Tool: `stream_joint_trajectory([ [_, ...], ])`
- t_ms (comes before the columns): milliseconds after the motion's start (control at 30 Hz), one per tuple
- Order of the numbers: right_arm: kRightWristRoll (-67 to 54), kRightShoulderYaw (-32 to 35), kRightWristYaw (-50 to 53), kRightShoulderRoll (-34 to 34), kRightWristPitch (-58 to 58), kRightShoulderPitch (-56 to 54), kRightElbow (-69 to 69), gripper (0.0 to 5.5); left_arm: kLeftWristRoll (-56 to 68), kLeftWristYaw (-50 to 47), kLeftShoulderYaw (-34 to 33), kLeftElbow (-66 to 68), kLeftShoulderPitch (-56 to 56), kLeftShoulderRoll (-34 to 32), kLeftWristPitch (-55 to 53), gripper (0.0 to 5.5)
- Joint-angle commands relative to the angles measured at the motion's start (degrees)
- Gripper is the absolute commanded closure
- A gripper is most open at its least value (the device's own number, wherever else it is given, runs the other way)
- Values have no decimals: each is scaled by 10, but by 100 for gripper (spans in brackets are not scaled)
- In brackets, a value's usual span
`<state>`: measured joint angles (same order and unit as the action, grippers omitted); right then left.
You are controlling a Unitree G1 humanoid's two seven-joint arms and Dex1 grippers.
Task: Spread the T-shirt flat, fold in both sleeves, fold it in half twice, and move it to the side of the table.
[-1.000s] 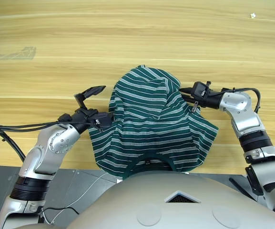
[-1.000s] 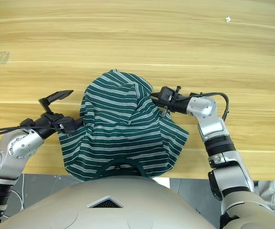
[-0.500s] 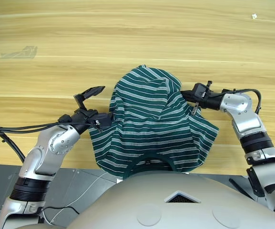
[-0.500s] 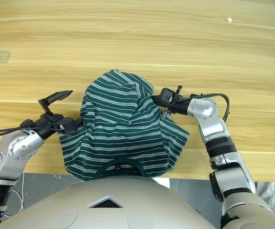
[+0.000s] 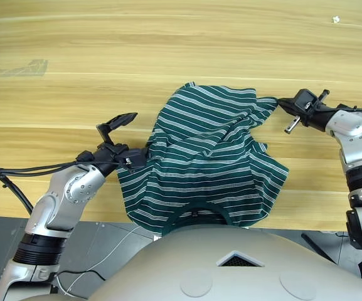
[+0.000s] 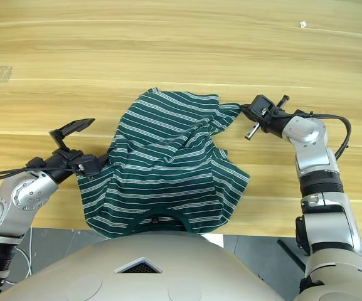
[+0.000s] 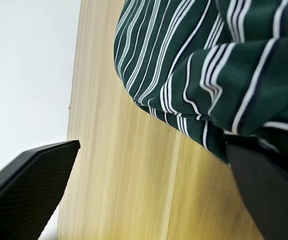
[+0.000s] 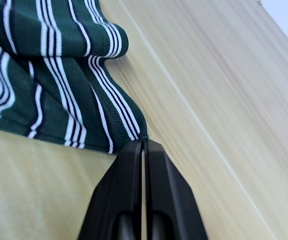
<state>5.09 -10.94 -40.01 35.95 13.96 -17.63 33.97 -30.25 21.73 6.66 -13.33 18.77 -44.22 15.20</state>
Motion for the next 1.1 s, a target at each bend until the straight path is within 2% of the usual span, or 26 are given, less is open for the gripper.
stream_joint_trajectory([
  [33, 27, 11, 44, -4, 26, -55, 50, 545, -11, 9, 8, 15, 1, -2, -1, 10],
  [167, 58, -6, 99, -64, 54, -175, 154, 545, -17, 12, 24, 29, -20, 5, 2, 10],
  [300, 87, -19, 132, -94, 81, -234, 222, 545, -7, 10, 18, 36, -36, 2, 10, 10],
  [800, 120, -27, 144, -69, 115, -227, 291, 545, -10, 26, 28, 45, -67, 3, 9, 10],
  [833, 123, -30, 143, -71, 116, -226, 291, 545, 24, 43, 23, 36, -72, 4, 9, 10],
  [967, 124, -27, 150, -78, 121, -225, 288, 545, 302, 129, -59, -52, -119, 19, -52, 10],
  [1033, 123, -25, 158, -80, 124, -227, 288, 545, 344, 149, -72, -64, -134, 14, -63, 10],
  [1100, 127, -28, 164, -80, 127, -228, 288, 516, 365, 161, -68, -65, -154, 19, -80, 10],
])
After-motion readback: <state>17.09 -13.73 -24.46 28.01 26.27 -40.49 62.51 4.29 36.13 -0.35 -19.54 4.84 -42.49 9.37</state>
